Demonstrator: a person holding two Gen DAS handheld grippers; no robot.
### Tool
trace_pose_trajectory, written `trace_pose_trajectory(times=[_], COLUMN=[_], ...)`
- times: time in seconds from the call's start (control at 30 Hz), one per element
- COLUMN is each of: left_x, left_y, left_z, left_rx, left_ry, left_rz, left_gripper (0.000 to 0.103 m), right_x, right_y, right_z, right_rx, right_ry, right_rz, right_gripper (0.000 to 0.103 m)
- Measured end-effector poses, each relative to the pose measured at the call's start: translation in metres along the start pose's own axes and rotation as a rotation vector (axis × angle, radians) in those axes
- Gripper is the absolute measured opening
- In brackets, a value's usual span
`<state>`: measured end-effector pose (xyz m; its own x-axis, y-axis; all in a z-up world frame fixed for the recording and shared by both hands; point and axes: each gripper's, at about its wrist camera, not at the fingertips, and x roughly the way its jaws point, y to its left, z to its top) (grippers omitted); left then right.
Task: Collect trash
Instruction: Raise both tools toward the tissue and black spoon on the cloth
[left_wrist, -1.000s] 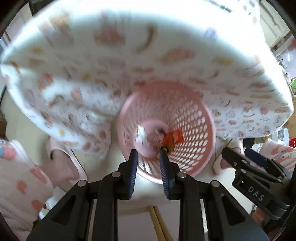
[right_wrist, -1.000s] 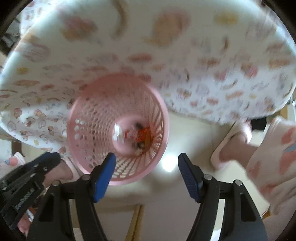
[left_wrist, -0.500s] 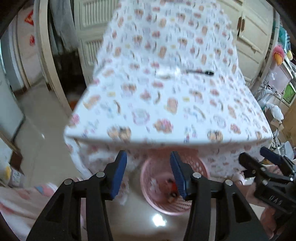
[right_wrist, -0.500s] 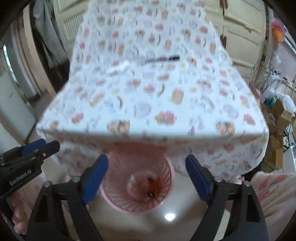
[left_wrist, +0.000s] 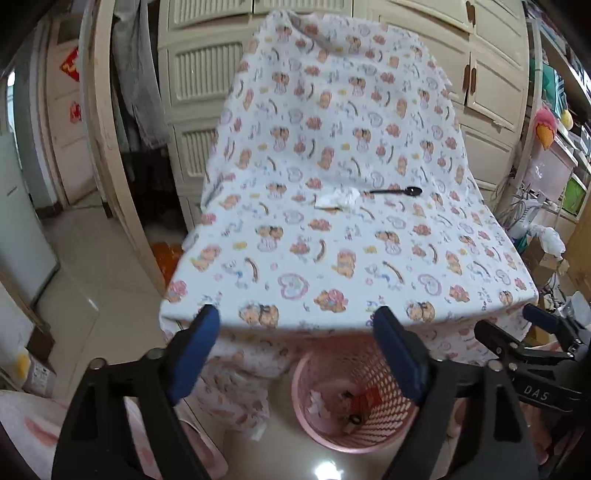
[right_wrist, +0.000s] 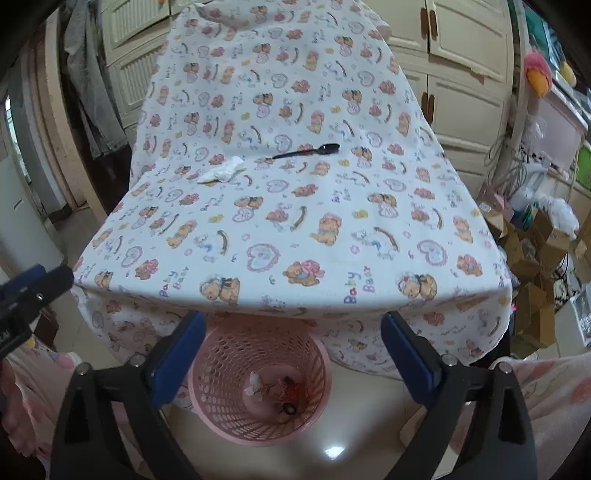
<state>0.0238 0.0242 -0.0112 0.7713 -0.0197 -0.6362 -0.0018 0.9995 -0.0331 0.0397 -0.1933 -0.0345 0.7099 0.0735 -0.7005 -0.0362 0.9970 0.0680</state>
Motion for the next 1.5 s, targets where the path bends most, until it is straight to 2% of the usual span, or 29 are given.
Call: trace_pose_trajectory(times=[0.03, 0.1, 0.17, 0.27, 0.37, 0.53, 0.6, 0.73, 0.87, 0.97, 1.07, 1.17, 1.3, 1.4, 1.5], left_x=[-0.001, -0.002, -0.004, -0.007, -0.009, -0.001, 0.006, 0.012, 0.042, 0.072, 0.101, 0.125, 0.153, 0.169, 0.181], left_y=[0.001, 0.006, 0.009, 0.011, 0.019, 0.019, 0.017, 0.009, 0.006, 0.003, 0.003, 0.000, -0.002, 0.005, 0.010], left_z=[0.000, 0.001, 0.003, 0.007, 0.016, 0.042, 0.058, 0.093, 0.118, 0.127, 0.133, 0.140, 0.148, 0.150, 0.152], left_rx=[-0.011, -0.043, -0.050, 0.010, 0.009, 0.030, 0.030, 0.058, 0.024, 0.033, 0.024, 0.041, 0.053, 0.008, -0.025], left_ry=[-0.001, -0.002, -0.019, -0.028, -0.024, -0.007, 0.030, 0.044, 0.085, 0.089, 0.114, 0.120, 0.139, 0.165, 0.196], left_rz=[-0.009, -0.022, -0.007, 0.057, 0.047, 0.060, 0.053, -0.005, -0.081, -0.060, -0.068, -0.062, -0.063, -0.081, -0.086], left_gripper=[0.095, 0.099, 0.099, 0.100, 0.101, 0.101, 0.101, 0.101, 0.101, 0.100, 0.097, 0.096, 0.096, 0.096, 0.096], right_x=[-0.001, -0.003, -0.005, -0.009, -0.010, -0.018, -0.020, -0.013, 0.002, 0.023, 0.040, 0.060, 0.097, 0.122, 0.156], right_y=[0.001, 0.003, 0.004, 0.005, 0.009, 0.009, 0.009, 0.007, -0.011, -0.026, -0.041, -0.068, -0.093, -0.103, -0.110], right_z=[0.000, 0.000, 0.001, 0.003, 0.010, 0.045, 0.064, 0.101, 0.126, 0.136, 0.153, 0.176, 0.198, 0.203, 0.210], right_rx=[-0.009, -0.021, -0.023, -0.022, -0.048, -0.100, -0.143, -0.228, -0.167, -0.143, -0.152, -0.083, -0.014, 0.036, 0.114], right_ry=[-0.010, -0.026, -0.034, -0.039, -0.048, -0.077, -0.105, -0.140, -0.132, -0.112, -0.090, -0.050, -0.026, 0.001, 0.093], right_rz=[-0.007, -0.015, -0.009, 0.011, -0.016, 0.014, 0.017, 0.005, 0.030, 0.024, 0.017, 0.056, 0.044, 0.055, 0.142], right_gripper=[0.101, 0.103, 0.103, 0.103, 0.103, 0.103, 0.103, 0.103, 0.103, 0.103, 0.098, 0.094, 0.086, 0.082, 0.071])
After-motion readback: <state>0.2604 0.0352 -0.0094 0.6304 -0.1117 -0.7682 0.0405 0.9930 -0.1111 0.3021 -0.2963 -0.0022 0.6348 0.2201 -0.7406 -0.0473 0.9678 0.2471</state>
